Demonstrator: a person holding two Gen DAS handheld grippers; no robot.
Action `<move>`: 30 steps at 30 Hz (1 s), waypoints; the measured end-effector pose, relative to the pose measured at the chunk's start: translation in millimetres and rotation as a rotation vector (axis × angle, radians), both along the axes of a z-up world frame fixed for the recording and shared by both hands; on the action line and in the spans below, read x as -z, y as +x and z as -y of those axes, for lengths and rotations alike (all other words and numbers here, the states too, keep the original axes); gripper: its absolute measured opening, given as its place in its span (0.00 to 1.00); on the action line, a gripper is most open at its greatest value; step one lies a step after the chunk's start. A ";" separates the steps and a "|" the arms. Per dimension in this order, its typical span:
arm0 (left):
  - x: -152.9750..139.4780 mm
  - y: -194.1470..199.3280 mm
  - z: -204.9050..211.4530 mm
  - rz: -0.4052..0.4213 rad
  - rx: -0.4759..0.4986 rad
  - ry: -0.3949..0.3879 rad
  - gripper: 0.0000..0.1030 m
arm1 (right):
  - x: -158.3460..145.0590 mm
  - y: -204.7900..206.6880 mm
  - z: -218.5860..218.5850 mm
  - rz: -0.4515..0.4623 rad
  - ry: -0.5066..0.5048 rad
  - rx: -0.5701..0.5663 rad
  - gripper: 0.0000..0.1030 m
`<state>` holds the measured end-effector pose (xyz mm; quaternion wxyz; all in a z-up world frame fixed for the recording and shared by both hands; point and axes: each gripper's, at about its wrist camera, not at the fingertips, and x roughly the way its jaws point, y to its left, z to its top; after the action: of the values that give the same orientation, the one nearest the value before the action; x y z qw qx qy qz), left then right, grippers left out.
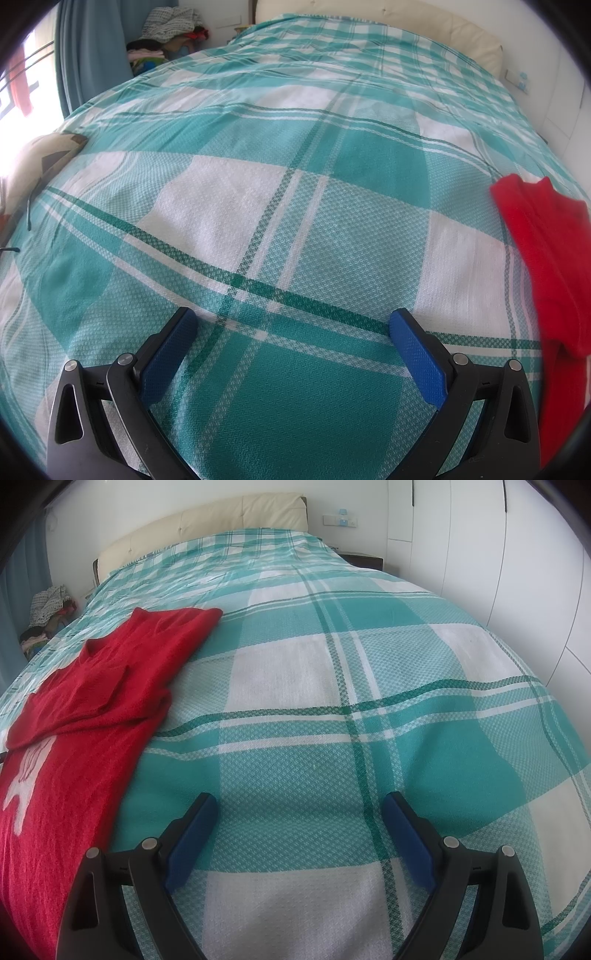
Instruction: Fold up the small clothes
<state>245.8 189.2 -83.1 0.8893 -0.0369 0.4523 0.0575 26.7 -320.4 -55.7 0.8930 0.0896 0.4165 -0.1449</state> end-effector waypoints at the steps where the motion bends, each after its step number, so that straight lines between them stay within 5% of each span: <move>1: 0.0 0.0 0.0 0.000 0.000 0.000 1.00 | 0.0 0.3 0.8 0.002 0.004 0.000 0.88; 30: 0.5 -0.6 0.9 0.000 0.001 0.001 1.00 | -1.0 0.8 2.2 -0.006 0.028 -0.013 0.92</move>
<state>245.2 188.3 -83.6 0.8893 -0.0364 0.4522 0.0574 27.5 -322.5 -54.7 0.8915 0.0989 0.4216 -0.1333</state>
